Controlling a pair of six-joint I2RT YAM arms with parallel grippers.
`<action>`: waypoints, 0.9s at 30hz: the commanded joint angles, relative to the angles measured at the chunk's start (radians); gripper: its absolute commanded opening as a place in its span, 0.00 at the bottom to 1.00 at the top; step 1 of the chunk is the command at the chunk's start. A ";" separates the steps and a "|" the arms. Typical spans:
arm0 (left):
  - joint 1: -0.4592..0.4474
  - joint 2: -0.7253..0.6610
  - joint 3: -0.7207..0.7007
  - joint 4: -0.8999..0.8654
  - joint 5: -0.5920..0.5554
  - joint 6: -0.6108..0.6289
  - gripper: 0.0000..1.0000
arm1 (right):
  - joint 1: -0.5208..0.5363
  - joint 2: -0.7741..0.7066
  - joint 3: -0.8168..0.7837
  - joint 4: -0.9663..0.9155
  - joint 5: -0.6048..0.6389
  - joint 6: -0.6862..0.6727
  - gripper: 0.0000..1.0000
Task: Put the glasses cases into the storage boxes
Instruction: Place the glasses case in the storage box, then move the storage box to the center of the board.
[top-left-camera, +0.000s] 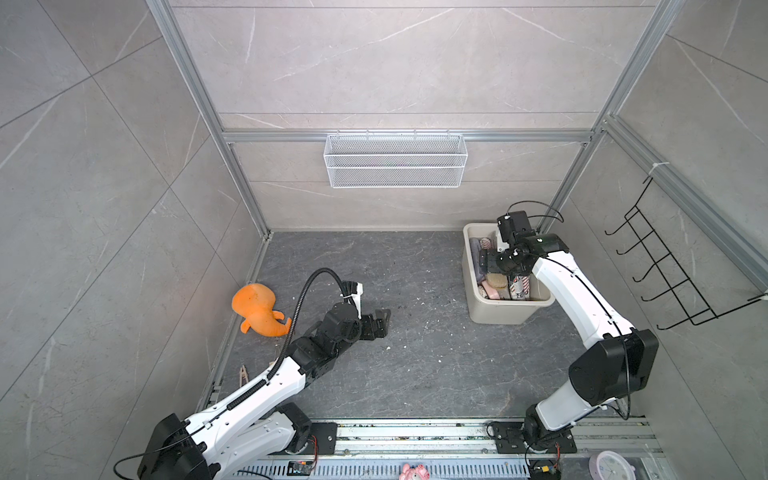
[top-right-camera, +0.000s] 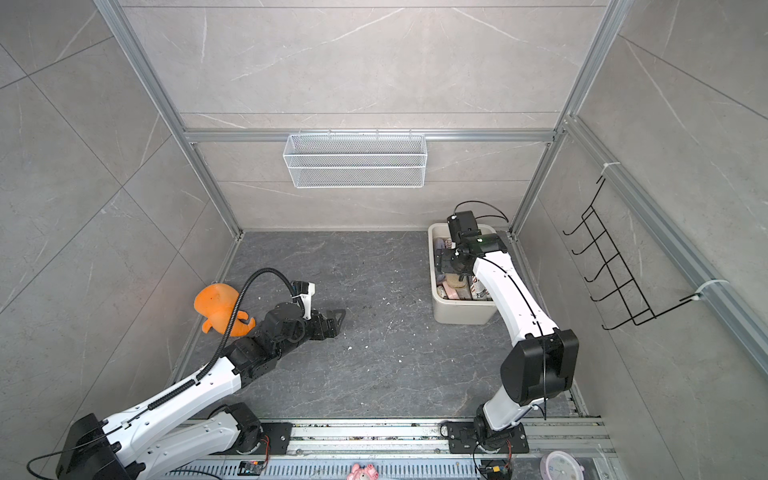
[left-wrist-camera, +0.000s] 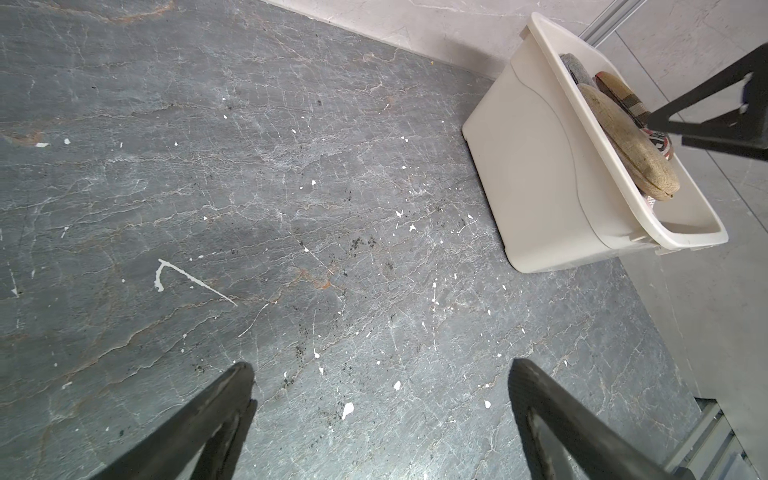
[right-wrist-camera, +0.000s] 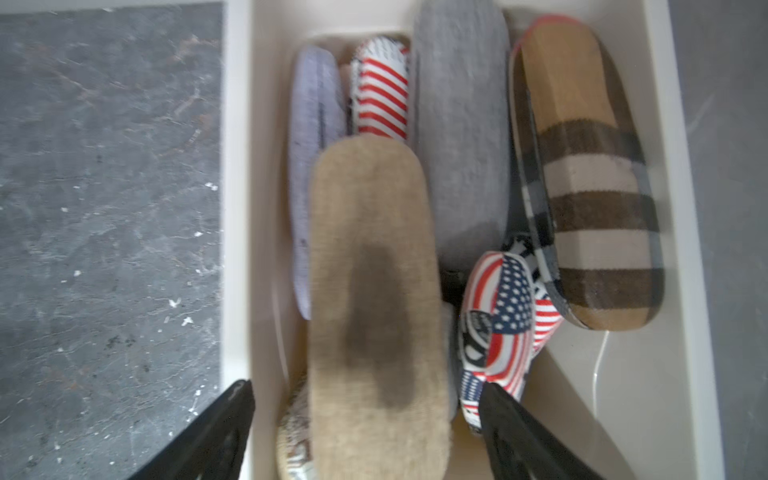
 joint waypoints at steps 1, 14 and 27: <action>0.002 -0.027 0.039 -0.014 -0.029 0.016 0.98 | 0.072 0.025 0.054 -0.017 0.040 0.048 0.79; 0.002 -0.109 -0.015 -0.061 -0.052 0.006 0.98 | 0.142 0.052 -0.120 0.077 0.021 0.112 0.39; 0.003 -0.190 -0.033 -0.120 -0.070 -0.039 0.98 | 0.289 -0.041 -0.185 0.113 0.100 0.255 0.13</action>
